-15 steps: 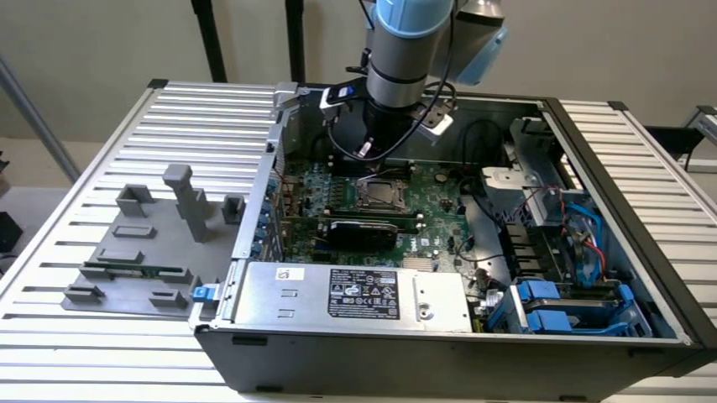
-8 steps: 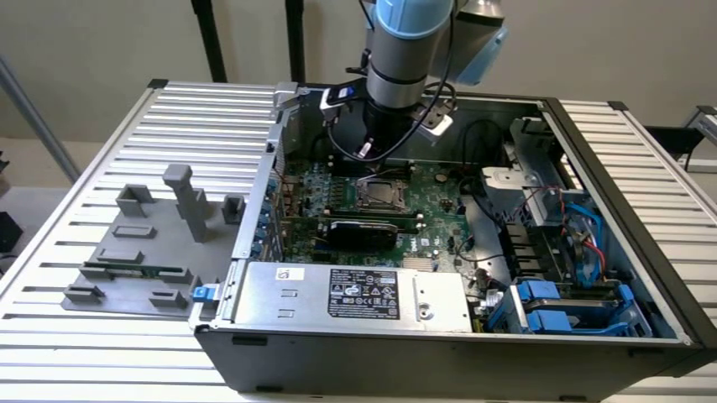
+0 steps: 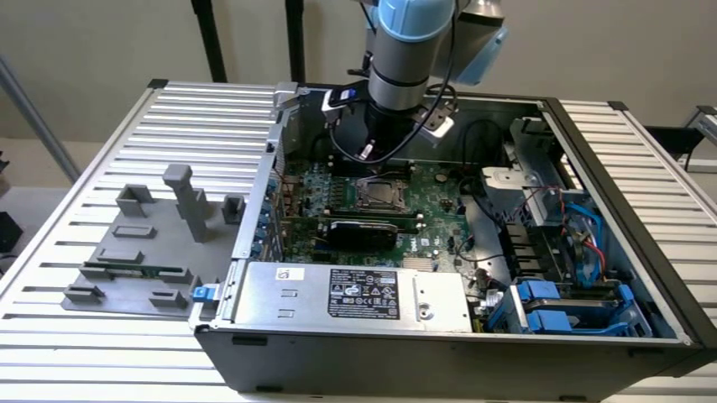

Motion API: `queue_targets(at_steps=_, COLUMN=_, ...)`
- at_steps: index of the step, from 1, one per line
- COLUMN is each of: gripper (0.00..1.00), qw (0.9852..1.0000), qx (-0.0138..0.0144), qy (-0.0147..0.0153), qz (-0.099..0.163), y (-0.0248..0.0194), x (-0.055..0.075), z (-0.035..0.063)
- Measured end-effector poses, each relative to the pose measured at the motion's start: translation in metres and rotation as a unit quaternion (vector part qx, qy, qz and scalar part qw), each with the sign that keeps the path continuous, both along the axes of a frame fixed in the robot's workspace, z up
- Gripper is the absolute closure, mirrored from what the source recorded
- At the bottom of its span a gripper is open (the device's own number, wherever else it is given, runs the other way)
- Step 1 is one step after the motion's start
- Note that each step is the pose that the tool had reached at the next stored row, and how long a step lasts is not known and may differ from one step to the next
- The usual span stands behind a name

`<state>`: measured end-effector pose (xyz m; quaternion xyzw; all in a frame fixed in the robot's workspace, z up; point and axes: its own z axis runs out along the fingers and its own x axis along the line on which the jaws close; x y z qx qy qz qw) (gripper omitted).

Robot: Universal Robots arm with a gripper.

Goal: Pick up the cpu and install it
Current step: 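Install the first cpu locking lever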

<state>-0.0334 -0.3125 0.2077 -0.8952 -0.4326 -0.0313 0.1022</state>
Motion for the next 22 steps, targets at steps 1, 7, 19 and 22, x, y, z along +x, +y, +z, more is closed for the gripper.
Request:
queue_targets(at_steps=1, gripper=0.89, qw=1.0, qx=0.0, qy=0.0, qz=0.0, y=0.0, x=0.0, z=-0.0004)
queue_targets(at_steps=7, gripper=0.89, qw=1.0, qx=-0.0006, qy=-0.0002, qz=0.0, y=-0.0001, x=0.002, z=-0.0027)
queue_targets(at_steps=19, gripper=0.89, qw=1.0, qx=-0.001, qy=-0.002, qz=0.0, y=-0.0002, x=0.005, z=-0.0098)
queue_targets(at_steps=22, gripper=0.89, qw=1.0, qx=-0.0011, qy=-0.0021, qz=0.0, y=-0.0002, x=0.007, z=-0.0109)
